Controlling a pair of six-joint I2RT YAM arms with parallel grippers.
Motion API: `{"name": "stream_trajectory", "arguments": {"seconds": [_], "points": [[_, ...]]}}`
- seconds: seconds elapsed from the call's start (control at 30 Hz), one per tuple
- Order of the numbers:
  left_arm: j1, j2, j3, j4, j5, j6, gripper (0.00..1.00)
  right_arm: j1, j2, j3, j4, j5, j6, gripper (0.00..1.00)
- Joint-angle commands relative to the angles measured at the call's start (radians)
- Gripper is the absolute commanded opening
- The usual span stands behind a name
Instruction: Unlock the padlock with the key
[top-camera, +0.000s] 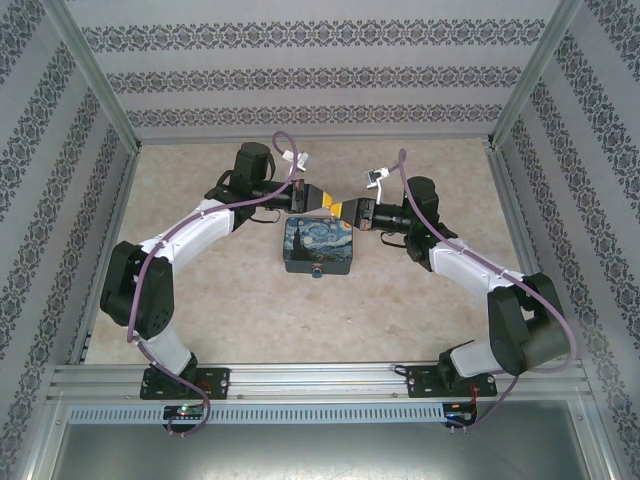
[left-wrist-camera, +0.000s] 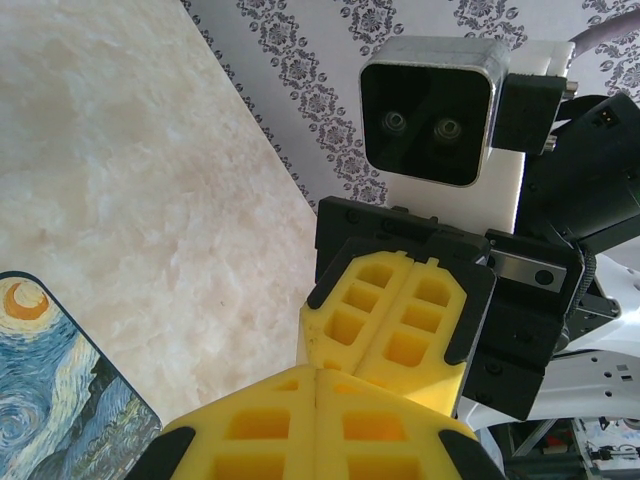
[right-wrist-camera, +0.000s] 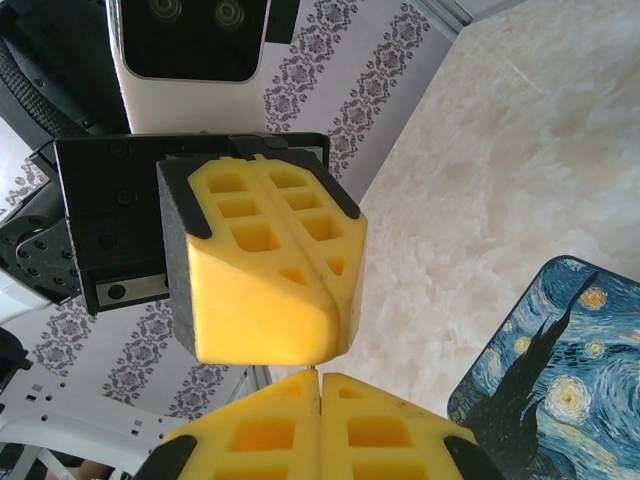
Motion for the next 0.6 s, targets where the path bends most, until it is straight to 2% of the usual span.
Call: {"name": "stream_trajectory", "arguments": {"seconds": [0.0, 0.07, 0.1, 0.13, 0.27, 0.3, 0.4, 0.57], "points": [[-0.008, 0.011, 0.020, 0.043, 0.019, 0.000, 0.00, 0.028, -0.003, 0.006, 0.034, -0.036, -0.019, 0.00], [-0.008, 0.009, 0.019, 0.040, 0.006, -0.002, 0.00, 0.026, -0.005, 0.003, 0.033, -0.029, -0.019, 0.00], [-0.007, 0.007, 0.016, 0.043, -0.006, -0.008, 0.05, 0.025, -0.007, 0.001, 0.030, -0.024, -0.021, 0.00], [-0.007, 0.005, 0.010, 0.057, -0.021, -0.020, 0.16, 0.024, -0.011, -0.005, 0.029, -0.017, -0.022, 0.00], [-0.001, -0.023, -0.031, 0.138, -0.081, -0.076, 0.43, 0.005, -0.031, -0.031, 0.027, 0.002, -0.020, 0.00], [0.003, -0.033, -0.043, 0.155, -0.099, -0.087, 0.47, -0.001, -0.036, -0.037, 0.027, 0.002, -0.018, 0.00], [0.008, -0.057, -0.076, 0.202, -0.136, -0.116, 0.54, -0.014, -0.050, -0.051, 0.024, 0.002, -0.015, 0.00], [0.009, -0.099, -0.146, 0.281, -0.169, -0.176, 0.57, -0.027, -0.069, -0.069, 0.017, 0.022, 0.009, 0.00]]}}
